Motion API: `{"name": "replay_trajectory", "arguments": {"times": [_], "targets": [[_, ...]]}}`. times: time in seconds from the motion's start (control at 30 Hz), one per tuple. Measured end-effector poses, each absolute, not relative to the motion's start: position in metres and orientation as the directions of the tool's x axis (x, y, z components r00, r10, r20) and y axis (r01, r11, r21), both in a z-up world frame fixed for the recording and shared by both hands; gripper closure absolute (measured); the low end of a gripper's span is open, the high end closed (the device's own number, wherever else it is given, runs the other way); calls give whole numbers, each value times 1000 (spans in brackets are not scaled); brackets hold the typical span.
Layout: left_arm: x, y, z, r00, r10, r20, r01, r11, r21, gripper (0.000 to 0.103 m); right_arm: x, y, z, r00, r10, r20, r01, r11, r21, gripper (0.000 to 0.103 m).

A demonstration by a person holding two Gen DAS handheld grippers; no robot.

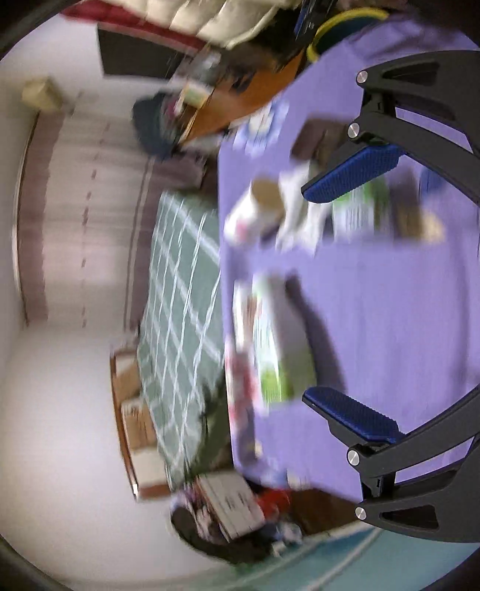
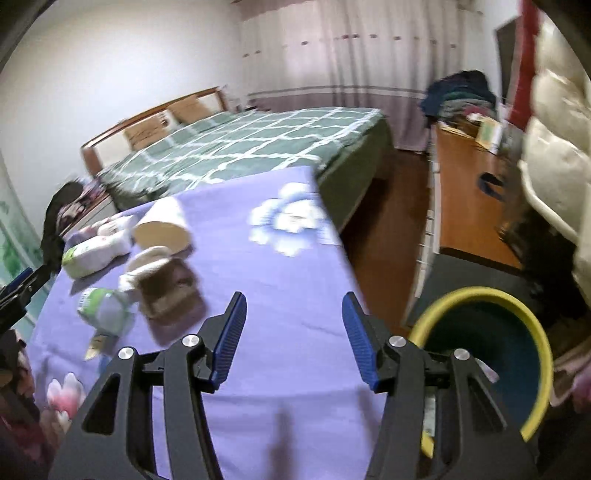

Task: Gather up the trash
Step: 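Move the left gripper back over the table, then grasp the white cloth with the right gripper, then carry the cloth over the yellow bin and open the right gripper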

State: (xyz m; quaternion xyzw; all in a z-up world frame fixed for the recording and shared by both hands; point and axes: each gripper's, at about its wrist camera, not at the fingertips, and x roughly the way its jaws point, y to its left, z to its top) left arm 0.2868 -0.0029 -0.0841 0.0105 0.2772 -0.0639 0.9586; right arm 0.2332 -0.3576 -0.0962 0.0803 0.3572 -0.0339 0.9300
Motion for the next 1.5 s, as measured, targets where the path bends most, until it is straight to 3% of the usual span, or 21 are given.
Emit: {"name": "replay_trajectory", "arguments": {"times": [0.17,0.47,0.8,0.87,0.93,1.0,1.5], "targets": [[293,47,-92,842,32,-538,-49,999,-18,5,273,-306,-91,730,84,-678,6,992,129,51],[298,92,-100,799,136,-586,-215,974,-66,5,342,-232,-111,633,166,-757,-145,985,94,51],[302,87,-107,775,155,-613,-236,970,-52,5,376,-197,-129,581,147,-800,-177,983,52,51],[302,85,-108,773,154,-616,-232,971,-49,5,382,-193,-134,573,126,-810,-174,984,30,60],[304,84,-108,770,150,-621,-228,972,-48,5,384,-191,-140,556,120,-822,-177,984,25,87],[305,82,-109,768,146,-624,-224,973,-49,5,381,-191,-138,567,124,-814,-180,983,25,95],[305,75,-111,760,137,-635,-203,979,-32,5,326,-201,-69,669,279,-689,-259,956,136,98]]}}
